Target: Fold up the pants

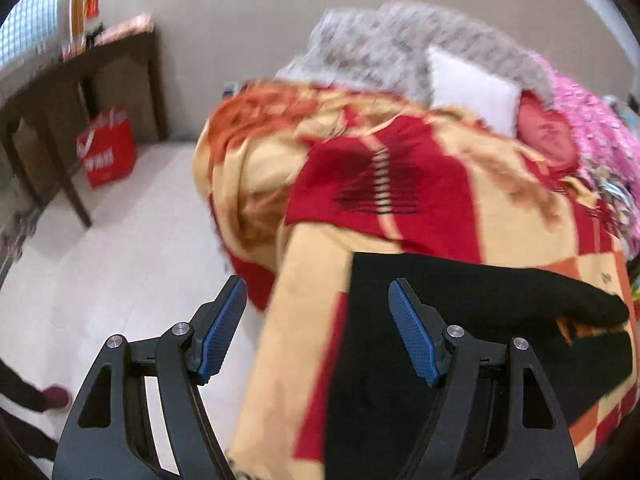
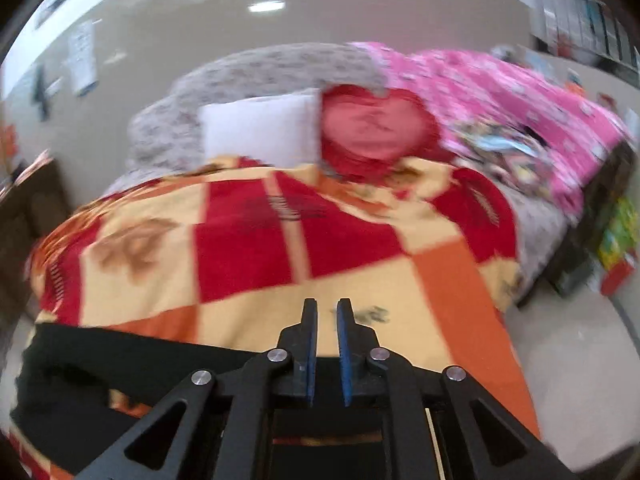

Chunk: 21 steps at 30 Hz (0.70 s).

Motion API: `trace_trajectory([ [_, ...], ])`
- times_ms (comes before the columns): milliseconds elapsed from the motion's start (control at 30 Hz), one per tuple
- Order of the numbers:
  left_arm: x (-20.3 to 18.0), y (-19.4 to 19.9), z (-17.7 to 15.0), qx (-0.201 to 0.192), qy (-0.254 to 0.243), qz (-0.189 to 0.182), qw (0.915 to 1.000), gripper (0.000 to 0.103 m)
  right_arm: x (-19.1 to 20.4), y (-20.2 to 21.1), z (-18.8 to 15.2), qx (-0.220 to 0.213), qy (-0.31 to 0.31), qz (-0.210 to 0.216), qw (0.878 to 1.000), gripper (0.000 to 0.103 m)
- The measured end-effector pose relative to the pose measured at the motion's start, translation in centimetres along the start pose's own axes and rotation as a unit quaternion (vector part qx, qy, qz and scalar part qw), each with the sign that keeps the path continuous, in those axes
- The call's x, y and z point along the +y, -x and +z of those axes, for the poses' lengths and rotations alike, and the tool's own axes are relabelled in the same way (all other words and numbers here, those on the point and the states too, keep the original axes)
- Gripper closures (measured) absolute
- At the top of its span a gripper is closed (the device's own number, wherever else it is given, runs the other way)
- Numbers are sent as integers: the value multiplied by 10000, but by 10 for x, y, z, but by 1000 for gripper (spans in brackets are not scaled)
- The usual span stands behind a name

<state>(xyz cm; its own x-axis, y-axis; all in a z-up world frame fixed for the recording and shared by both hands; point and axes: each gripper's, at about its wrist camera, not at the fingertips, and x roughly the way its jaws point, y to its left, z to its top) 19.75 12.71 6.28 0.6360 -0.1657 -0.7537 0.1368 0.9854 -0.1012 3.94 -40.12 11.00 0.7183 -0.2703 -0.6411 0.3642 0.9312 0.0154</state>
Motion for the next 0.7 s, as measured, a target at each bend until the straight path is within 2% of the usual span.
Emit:
trace_trajectory([
  [67,3,-21,9,237,52,-391,9989,29,13,-23,-2,425,210,222,9986,88],
  [133,2,-41,14,482,122,-785,9957,29,13,-56,-19,1263,160,402,9910,88],
  [167,-4,-46,13,528,19,-851,9950,29,12,-65,-30,1520,117,492,9871,88],
  [233,-17,-55,17,524,-438,-940,9932,29,13,-77,-58,1760,238,507,9828,88],
  [267,-26,-60,19,517,-791,-971,9908,29,10,-81,-69,1781,257,536,9822,87],
  [300,-31,-66,19,558,-1074,-975,9879,29,6,-75,-73,1417,230,615,9877,81],
  [333,-36,-74,21,639,-1372,-903,9843,29,2,-75,-79,1299,212,680,9890,81],
  [400,-38,-86,23,784,-1660,-900,9789,29,-1,-71,-86,946,308,759,9921,77],
  [500,-42,-94,26,861,-1912,-1209,9703,29,2,-73,-90,961,322,792,9917,74],
  [567,-51,-97,24,950,-2225,-1424,9598,29,7,-72,-92,963,442,709,9918,72],
  [700,-51,-109,24,1127,-2368,-1410,9546,30,23,-71,-82,961,651,501,9920,71],
])
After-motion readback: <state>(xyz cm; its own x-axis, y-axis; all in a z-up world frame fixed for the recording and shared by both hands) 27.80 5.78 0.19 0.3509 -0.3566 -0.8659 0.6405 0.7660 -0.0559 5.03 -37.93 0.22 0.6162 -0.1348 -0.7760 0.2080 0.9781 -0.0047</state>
